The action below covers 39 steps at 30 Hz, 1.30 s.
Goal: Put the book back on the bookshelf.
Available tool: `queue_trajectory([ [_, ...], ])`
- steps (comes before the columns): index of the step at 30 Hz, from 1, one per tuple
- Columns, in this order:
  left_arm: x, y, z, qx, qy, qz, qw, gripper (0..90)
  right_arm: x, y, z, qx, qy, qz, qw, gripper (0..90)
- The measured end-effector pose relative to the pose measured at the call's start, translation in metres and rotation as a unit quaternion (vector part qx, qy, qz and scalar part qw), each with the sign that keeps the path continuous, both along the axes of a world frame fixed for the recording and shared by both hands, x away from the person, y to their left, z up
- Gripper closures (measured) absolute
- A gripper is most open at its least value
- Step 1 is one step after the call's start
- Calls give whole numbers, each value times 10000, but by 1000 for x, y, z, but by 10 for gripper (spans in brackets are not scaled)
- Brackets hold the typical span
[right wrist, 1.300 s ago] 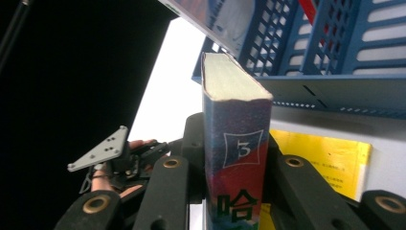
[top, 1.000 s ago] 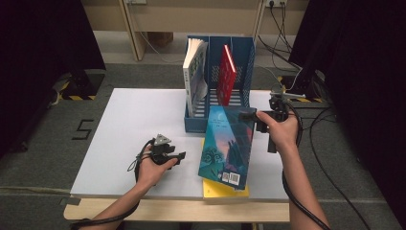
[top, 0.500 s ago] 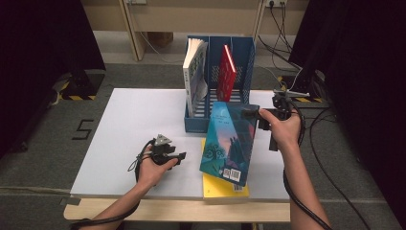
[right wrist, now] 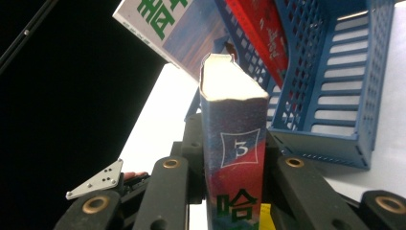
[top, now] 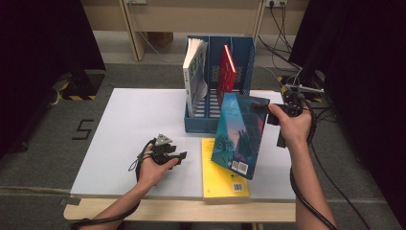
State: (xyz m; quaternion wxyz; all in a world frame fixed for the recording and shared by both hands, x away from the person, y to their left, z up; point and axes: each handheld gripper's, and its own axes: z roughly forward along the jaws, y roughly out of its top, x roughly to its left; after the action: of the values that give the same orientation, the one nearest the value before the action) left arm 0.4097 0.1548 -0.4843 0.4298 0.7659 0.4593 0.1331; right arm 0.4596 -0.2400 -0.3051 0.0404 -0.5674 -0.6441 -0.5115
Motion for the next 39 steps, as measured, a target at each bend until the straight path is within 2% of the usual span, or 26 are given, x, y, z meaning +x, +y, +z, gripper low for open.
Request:
queue_trajectory([
  [6,1,0,0,5,-15,-9,10000,433,-1,-5,3,-40,-85,-79,9999,747],
  [39,3,2,0,28,-43,-8,10000,426,0,-20,19,-57,-236,-351,9991,746],
])
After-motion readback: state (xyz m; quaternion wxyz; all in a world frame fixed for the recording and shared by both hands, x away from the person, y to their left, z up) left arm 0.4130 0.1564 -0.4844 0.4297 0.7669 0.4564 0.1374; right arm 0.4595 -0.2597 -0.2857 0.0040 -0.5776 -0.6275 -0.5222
